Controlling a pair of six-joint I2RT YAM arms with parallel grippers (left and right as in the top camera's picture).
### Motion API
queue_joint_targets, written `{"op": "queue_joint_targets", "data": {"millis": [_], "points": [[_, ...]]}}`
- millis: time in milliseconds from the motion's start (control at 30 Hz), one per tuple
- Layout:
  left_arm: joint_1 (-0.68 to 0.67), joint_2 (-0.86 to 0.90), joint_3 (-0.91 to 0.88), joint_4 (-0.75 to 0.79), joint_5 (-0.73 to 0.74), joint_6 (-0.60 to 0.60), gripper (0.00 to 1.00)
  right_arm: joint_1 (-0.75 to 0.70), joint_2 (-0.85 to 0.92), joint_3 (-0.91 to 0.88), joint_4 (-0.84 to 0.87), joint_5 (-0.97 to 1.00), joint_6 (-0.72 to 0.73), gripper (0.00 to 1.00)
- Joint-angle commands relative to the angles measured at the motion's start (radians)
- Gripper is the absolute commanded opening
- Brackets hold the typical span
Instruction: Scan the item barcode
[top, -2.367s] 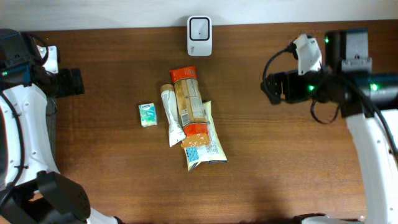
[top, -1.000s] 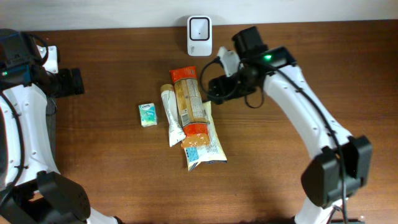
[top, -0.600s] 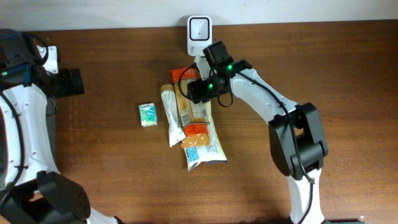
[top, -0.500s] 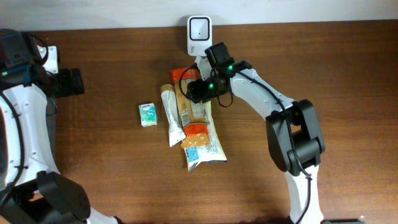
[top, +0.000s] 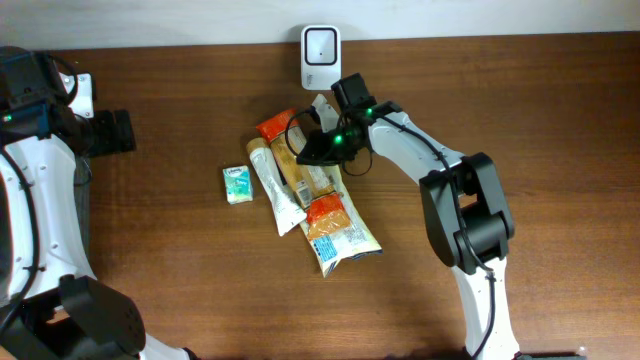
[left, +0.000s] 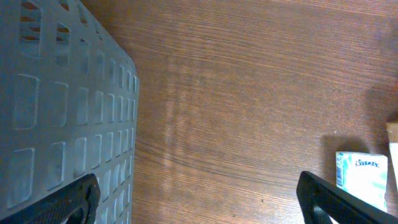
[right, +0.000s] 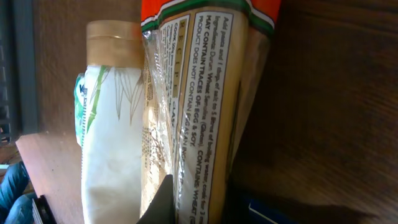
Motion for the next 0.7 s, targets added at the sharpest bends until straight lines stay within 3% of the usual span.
{"op": "queue_joint_targets", "data": {"millis": [0, 133, 300, 367, 400, 467, 667], "points": [[0.006, -0.002, 0.005, -0.001, 0.011, 0.013, 0.99, -0.021, -0.157, 0.008, -0.024, 0.008, -0.024, 0.04], [0.006, -0.002, 0.005, -0.001, 0.011, 0.013, 0.99, -0.043, -0.312, 0.008, -0.062, 0.008, -0.001, 0.04], [0.006, -0.002, 0.005, -0.001, 0.011, 0.013, 0.99, -0.117, -0.371, 0.008, -0.039, 0.001, 0.18, 0.04], [0.006, -0.002, 0.004, -0.001, 0.011, 0.013, 0.99, -0.137, -0.372, 0.008, 0.007, -0.161, 0.197, 0.04], [0.006, -0.002, 0.005, -0.001, 0.011, 0.013, 0.99, -0.159, -0.378, 0.008, 0.073, -0.351, 0.222, 0.04], [0.006, -0.002, 0.005, -0.001, 0.011, 0.013, 0.99, -0.195, -0.41, 0.008, 0.103, -0.468, 0.241, 0.04], [0.006, -0.002, 0.004, -0.001, 0.011, 0.013, 0.99, -0.278, -0.526, 0.008, 0.05, -0.48, 0.184, 0.04]]}}
